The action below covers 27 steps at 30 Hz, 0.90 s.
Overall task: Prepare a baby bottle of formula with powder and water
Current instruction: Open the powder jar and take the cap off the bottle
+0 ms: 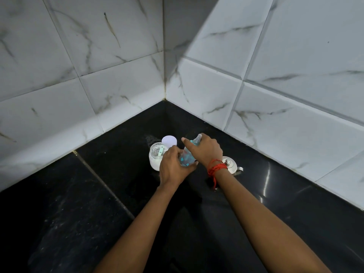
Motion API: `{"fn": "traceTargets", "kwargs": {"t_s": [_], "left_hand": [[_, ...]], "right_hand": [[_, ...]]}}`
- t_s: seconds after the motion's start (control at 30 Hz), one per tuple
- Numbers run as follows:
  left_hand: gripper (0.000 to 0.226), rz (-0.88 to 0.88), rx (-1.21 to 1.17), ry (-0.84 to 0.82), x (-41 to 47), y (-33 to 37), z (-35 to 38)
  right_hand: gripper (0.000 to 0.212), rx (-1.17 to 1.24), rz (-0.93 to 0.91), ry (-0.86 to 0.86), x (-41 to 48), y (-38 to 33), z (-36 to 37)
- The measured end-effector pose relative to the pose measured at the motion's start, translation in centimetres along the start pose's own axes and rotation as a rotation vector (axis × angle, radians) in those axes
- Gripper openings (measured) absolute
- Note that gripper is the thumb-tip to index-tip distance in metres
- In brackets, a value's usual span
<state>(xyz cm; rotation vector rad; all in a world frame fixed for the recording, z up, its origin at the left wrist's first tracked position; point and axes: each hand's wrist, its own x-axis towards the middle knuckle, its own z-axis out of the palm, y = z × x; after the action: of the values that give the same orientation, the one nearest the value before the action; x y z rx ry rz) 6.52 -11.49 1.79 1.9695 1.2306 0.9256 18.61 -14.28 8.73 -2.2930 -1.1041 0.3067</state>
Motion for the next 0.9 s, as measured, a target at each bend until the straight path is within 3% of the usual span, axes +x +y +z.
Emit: {"fn": "traceTargets", "kwargs": {"t_s": [0.07, 0.13, 0.2, 0.27, 0.37, 0.43, 0.67, 0.8, 0.9], "left_hand": [[0.057, -0.055, -0.077, -0.082, 0.1, 0.2, -0.4], [0.057, -0.099, -0.270, -0.273, 0.4, -0.4, -1.0], [0.063, -0.128, -0.483, -0.480, 0.6, -1.4, -1.9], [0.061, -0.136, -0.566, -0.559, 0.6, -1.7, -2.6], [0.060, -0.133, -0.553, -0.494, 0.5, -1.4, -2.8], [0.068, -0.110, -0.478, -0.429, 0.4, -1.4, -2.6], [0.059, -0.081, -0.372, -0.341, -0.3, -0.7, -2.1], [0.053, -0.101, -0.354, -0.317, -0.5, -0.6, -2.3], [0.052, -0.125, -0.334, -0.271, -0.7, -0.8, -2.7]], "right_hand": [[0.045, -0.005, -0.108, 0.006, 0.2, 0.2, -0.3], [0.047, 0.049, -0.234, -0.028, 0.4, 0.8, -0.9], [0.048, 0.106, -0.363, -0.120, 0.5, 1.5, -1.8], [0.042, 0.137, -0.426, -0.245, 0.7, 1.8, -3.1], [0.020, 0.169, -0.412, -0.530, 1.4, 1.6, -5.1], [0.037, 0.109, -0.427, -0.627, 1.8, 1.4, -6.1], [0.065, -0.339, -0.349, -0.310, 0.4, -1.1, -6.6], [0.037, -0.260, -0.438, -0.438, 0.6, -0.9, -6.3], [0.056, -0.223, -0.543, -0.499, 0.5, -0.9, -6.5]]}}
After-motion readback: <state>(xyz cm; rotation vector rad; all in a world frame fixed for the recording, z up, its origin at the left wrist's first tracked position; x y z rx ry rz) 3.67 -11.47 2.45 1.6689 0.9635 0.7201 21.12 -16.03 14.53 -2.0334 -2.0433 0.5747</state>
